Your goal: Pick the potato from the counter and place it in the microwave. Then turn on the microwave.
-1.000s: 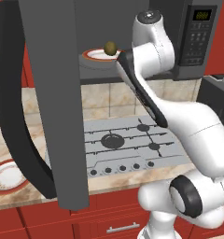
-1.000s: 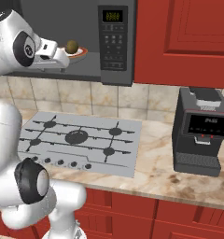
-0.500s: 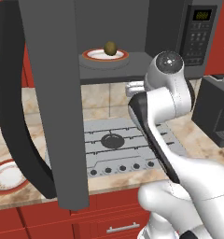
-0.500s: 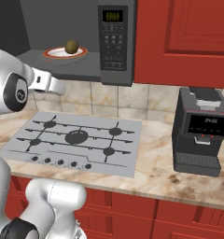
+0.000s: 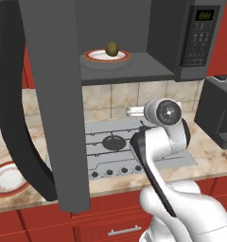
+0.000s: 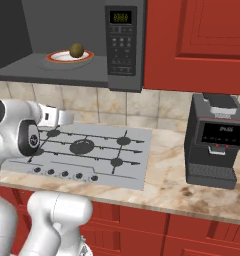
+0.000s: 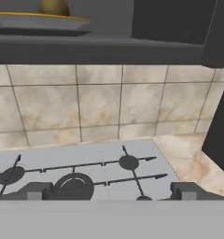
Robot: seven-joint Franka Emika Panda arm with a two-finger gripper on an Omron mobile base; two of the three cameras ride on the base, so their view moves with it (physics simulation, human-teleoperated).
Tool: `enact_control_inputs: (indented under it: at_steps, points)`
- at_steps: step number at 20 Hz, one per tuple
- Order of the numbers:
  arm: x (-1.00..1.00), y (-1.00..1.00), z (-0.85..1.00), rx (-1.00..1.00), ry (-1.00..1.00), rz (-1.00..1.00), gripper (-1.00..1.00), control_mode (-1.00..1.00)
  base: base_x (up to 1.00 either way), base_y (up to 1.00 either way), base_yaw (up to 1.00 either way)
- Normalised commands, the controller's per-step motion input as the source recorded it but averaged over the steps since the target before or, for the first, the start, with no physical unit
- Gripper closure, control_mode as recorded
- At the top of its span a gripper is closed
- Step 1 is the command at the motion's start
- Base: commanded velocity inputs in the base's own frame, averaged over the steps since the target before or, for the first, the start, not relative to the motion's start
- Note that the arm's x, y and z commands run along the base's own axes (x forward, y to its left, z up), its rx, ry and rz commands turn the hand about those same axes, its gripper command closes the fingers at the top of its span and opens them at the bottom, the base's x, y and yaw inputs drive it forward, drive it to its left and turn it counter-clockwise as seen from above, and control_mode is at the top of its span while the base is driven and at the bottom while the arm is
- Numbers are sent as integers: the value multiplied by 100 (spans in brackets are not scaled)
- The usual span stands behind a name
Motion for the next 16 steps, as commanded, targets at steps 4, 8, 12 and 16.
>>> enact_control_inputs:
  at_steps: [4, 8, 12, 16]
  points:
    - [-8, 32, -38, -2, -19, -1, -100, -100, 0, 0, 0]
    - [0, 62, -38, -2, -12, -3, 100, -100, 0, 0, 0]
    - [0, 43, -15, 0, -14, -4, 100, -100, 0, 0, 0]
    - [-2, 29, -6, 0, -16, -5, 100, -100, 0, 0, 0]
